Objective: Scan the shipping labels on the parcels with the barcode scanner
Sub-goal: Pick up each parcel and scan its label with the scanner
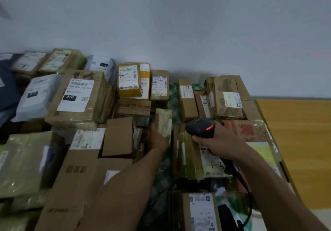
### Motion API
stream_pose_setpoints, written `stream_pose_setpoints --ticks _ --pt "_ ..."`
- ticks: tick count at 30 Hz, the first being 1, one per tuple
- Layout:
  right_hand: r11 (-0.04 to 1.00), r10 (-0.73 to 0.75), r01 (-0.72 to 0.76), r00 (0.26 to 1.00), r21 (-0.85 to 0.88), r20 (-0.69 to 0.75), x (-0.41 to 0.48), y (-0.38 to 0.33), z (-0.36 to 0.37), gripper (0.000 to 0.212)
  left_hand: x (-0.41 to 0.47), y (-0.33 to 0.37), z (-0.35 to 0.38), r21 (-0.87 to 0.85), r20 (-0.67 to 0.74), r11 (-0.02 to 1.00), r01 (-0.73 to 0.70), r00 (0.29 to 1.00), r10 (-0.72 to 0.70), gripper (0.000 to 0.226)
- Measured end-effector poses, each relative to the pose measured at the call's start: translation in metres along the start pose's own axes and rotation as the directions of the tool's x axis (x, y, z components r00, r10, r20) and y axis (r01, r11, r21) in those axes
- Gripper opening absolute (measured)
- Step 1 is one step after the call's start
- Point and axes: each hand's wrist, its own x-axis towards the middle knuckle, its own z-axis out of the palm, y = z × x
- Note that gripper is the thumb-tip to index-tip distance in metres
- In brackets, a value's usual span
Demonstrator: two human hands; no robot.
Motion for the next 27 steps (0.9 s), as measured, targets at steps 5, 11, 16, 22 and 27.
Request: stream_pose_setpoints --ticks 5,11,16,22,27 --pt "1.000 -0.009 0.009 1.000 0.011 -0.003 0.007 0.008 0.005 0.039 -0.005 -0.011 0.009 -0.123 0.135 0.976 0.182 0.977 -0.165 0.111" --pt "1.000 0.022 -0.023 1.000 0.003 0.014 0.012 0.008 0.006 0.043 -0.017 -0.008 0.003 -0.298 0.095 0.939 0.172 0.984 -0.150 0.073" --pt "0.999 0.031 -0.030 0.999 0.025 -0.018 0.007 0.009 0.010 0.049 -0.055 0.019 -0.022 -0.380 -0.038 0.925 -0.008 0.999 -0.007 0.054" --pt "0.998 0.045 -0.044 0.999 0.053 -0.018 -0.004 -0.006 0.009 0.042 -0.105 0.058 -0.064 -0.470 -0.112 0.864 -0.182 0.983 0.146 0.058" --pt "0.980 -0.080 0.105 0.986 0.171 -0.147 -0.027 -0.026 0.008 0.016 -0.140 0.069 -0.097 -0.616 -0.175 0.724 -0.309 0.951 0.256 0.062"
